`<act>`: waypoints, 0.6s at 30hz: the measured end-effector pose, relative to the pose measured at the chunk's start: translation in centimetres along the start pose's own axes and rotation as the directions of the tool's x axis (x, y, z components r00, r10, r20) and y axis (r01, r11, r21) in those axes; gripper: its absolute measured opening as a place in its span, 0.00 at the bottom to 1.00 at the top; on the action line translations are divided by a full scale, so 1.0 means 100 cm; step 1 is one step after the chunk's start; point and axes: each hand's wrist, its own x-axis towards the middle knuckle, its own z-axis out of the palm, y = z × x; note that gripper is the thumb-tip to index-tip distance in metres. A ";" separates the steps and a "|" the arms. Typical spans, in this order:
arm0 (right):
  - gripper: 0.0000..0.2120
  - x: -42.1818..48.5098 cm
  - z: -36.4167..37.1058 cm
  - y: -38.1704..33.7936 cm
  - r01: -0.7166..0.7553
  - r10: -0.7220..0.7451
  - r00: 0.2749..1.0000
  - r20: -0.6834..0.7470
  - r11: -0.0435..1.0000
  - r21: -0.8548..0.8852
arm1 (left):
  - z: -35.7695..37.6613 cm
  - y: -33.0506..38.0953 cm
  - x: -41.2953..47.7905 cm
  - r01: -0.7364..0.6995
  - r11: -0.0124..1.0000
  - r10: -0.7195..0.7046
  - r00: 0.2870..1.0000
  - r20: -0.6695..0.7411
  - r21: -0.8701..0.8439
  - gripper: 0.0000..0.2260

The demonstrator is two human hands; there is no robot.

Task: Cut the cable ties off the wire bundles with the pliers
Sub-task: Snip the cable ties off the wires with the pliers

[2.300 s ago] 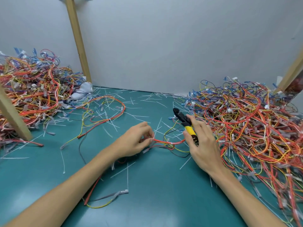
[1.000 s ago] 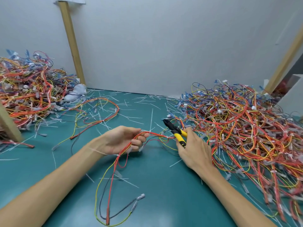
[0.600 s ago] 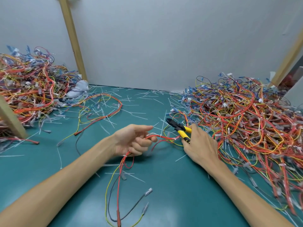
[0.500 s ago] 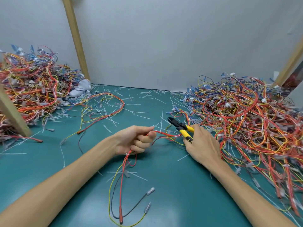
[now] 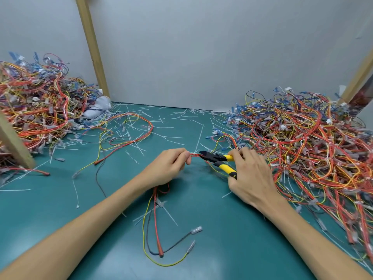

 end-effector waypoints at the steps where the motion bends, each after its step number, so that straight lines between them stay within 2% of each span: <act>1: 0.21 0.000 0.000 -0.001 0.004 -0.004 1.000 0.013 1.000 -0.005 | -0.001 0.000 0.000 -0.038 0.996 0.040 0.999 -0.032 0.075 0.14; 3: 0.22 -0.001 -0.001 -0.001 0.005 -0.005 0.999 0.032 1.000 -0.004 | 0.000 0.000 -0.001 -0.088 0.985 0.098 0.993 -0.064 0.150 0.14; 9: 0.20 -0.004 -0.002 -0.006 -0.013 0.012 0.999 0.044 0.999 0.030 | 0.003 -0.002 -0.002 -0.154 0.960 0.179 0.980 -0.090 0.235 0.12; 18: 0.22 -0.003 -0.004 -0.008 -0.001 0.000 0.998 0.057 1.000 0.017 | 0.004 -0.002 -0.002 -0.149 0.958 0.177 0.980 -0.096 0.244 0.12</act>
